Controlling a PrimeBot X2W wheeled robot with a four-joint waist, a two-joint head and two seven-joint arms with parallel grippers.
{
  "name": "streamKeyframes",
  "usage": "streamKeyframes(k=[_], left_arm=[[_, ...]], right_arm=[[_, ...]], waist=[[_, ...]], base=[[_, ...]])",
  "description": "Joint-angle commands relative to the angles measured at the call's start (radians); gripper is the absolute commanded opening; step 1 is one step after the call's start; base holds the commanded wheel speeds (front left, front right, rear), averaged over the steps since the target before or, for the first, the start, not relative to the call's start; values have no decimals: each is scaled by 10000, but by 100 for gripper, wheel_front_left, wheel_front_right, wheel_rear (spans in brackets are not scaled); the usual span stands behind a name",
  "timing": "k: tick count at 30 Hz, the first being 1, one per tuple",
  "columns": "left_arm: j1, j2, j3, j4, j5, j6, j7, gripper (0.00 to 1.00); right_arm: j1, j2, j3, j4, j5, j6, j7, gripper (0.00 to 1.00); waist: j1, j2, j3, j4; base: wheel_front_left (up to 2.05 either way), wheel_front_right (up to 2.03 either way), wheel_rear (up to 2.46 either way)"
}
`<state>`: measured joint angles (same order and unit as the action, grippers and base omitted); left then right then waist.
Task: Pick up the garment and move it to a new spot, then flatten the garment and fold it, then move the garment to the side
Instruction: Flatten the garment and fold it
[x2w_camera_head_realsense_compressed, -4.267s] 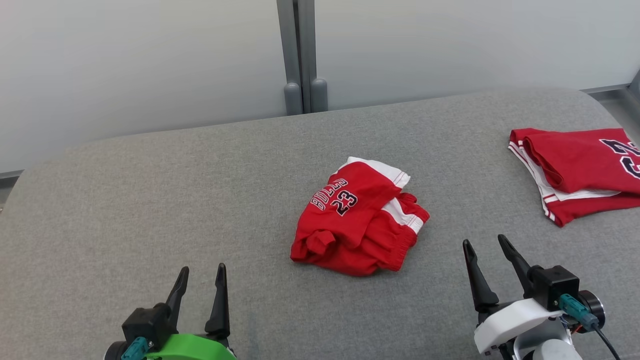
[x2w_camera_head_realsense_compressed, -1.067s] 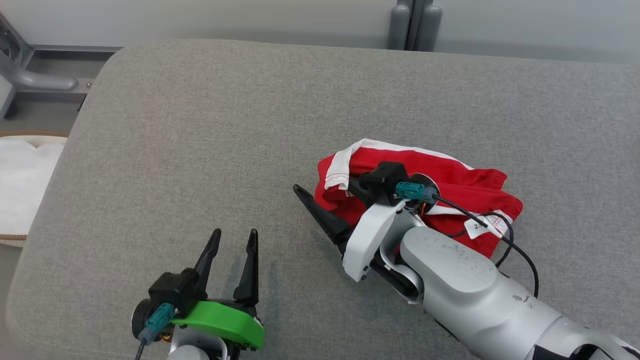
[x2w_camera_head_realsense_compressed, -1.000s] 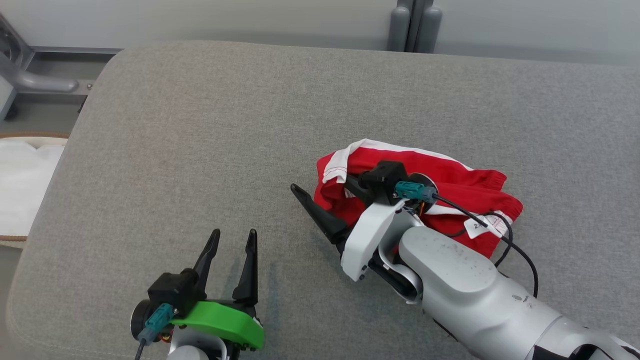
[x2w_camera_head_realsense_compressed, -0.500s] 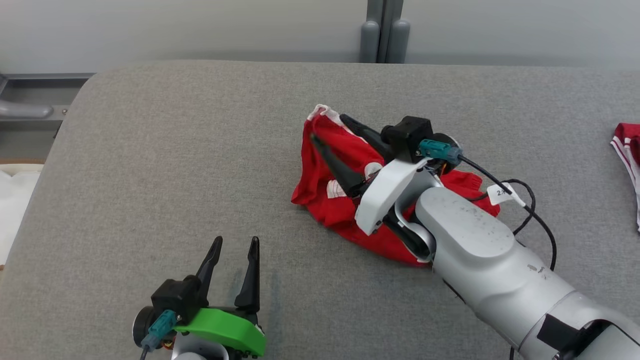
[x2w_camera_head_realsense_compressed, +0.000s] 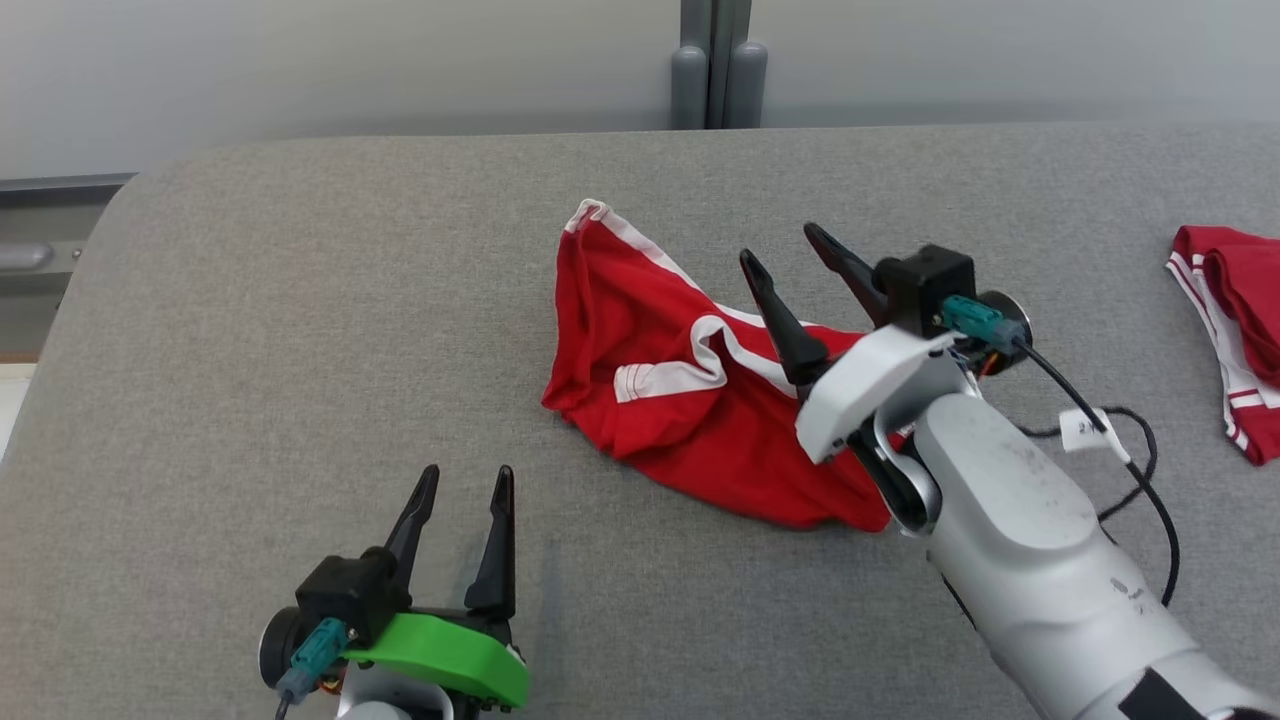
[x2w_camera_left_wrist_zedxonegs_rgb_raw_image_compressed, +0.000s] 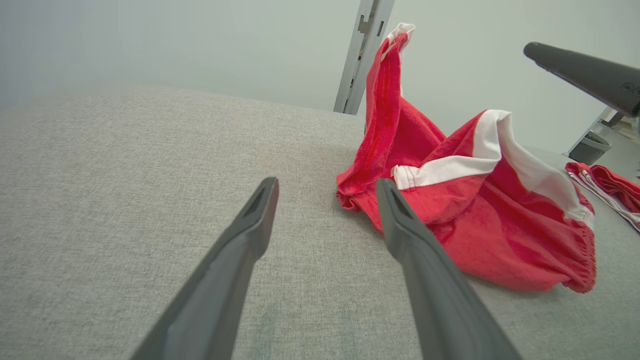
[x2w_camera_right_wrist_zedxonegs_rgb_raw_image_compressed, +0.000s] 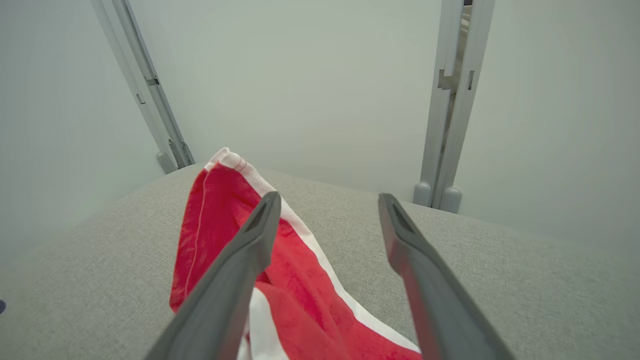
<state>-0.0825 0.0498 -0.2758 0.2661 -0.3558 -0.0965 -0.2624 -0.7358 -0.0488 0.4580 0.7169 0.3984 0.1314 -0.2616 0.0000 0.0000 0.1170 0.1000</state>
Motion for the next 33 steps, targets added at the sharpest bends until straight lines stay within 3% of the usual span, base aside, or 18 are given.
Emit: streamKeyframes(k=[1, 8, 14, 19, 28, 33], left_arm=[[79, 17, -16, -16, 103, -20, -30, 100], [-148, 17, -383, 125, 125, -99, -30, 100], [-876, 20, -886, 794, 278, -210, -30, 100], [-1846, 26, -1360, 1963, -15, -300, -28, 100], [-3608, 32, -1033, 4467, -1447, -348, 282, 100], [-4136, 58, -1298, 5136, -2033, -355, 329, 100]], right_arm=[[445, -36, -258, -196, -226, -16, -44, 100], [3028, -39, -2328, -2125, -1738, -16, -44, 100], [4467, -37, -3271, -3348, -2300, -16, -44, 100], [4873, -34, -3613, -3985, -2405, -16, -44, 100], [4778, -36, -3511, -4279, -2213, -16, -44, 100], [4761, -34, -3617, -4316, -2209, -16, -44, 100]], waist=[[0, 0, -71, -166], [0, 0, -172, -712], [0, 0, -30, -1269], [0, 0, 181, -1711], [0, 0, 683, -2354], [0, 0, 866, -2484]], base=[[0, 0, 0], [0, 0, 0], [0, 0, 0], [0, 0, 0], [0, 0, 0], [0, 0, 0]])
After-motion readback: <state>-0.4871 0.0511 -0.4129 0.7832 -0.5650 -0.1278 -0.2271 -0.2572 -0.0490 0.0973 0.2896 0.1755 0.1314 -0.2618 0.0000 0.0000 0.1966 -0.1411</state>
